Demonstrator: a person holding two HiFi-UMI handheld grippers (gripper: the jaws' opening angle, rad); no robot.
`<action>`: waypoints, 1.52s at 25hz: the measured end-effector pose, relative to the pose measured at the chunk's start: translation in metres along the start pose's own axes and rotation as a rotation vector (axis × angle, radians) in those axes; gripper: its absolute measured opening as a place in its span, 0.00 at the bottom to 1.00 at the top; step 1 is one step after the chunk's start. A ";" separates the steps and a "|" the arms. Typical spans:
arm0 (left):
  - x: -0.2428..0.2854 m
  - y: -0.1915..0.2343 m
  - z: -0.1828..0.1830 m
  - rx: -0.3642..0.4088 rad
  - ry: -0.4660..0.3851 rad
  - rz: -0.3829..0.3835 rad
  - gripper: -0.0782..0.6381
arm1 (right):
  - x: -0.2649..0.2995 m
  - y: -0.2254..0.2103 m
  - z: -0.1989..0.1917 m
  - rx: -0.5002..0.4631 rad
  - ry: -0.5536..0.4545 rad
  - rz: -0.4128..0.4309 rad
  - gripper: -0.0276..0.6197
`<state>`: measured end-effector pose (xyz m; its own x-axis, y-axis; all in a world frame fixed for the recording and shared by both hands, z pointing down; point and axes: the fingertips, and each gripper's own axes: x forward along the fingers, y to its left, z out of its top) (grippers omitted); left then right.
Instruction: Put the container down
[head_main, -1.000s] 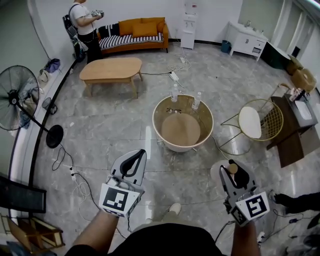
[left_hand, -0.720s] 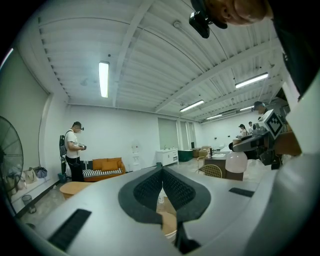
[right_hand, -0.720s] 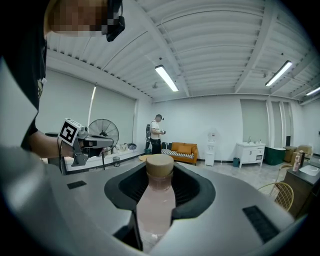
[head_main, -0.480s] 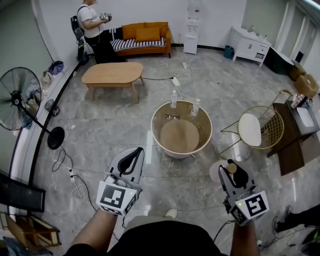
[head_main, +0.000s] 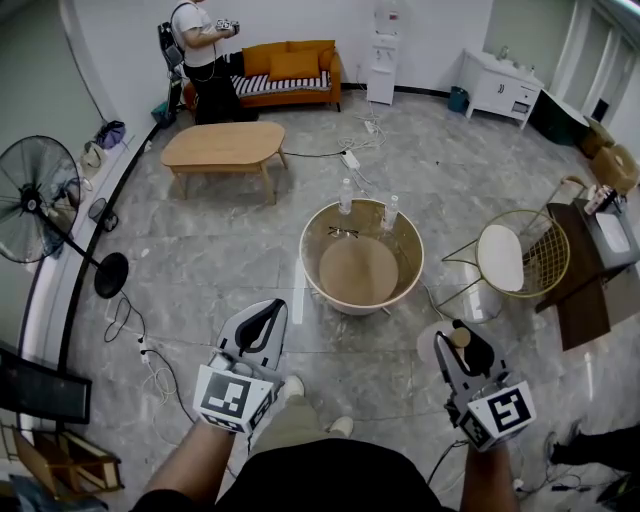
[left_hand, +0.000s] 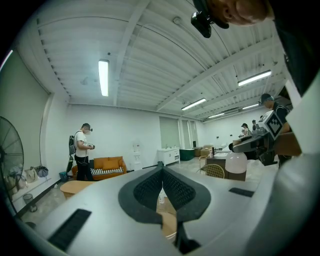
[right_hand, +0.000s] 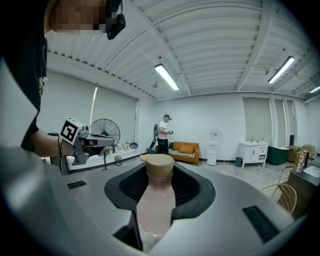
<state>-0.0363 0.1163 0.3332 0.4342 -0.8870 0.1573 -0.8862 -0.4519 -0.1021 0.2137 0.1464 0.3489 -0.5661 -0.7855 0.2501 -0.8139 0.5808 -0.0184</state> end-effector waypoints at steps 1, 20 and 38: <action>0.004 0.000 -0.001 0.002 0.002 -0.004 0.13 | 0.002 -0.002 -0.001 0.001 0.004 -0.001 0.27; 0.093 0.056 0.002 0.031 -0.011 -0.095 0.13 | 0.086 -0.031 0.020 0.012 -0.011 -0.072 0.27; 0.149 0.094 0.002 0.039 -0.031 -0.100 0.13 | 0.156 -0.056 0.027 -0.006 0.004 -0.105 0.27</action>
<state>-0.0542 -0.0588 0.3448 0.5258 -0.8393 0.1383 -0.8313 -0.5415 -0.1255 0.1678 -0.0142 0.3625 -0.4770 -0.8415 0.2538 -0.8681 0.4963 0.0139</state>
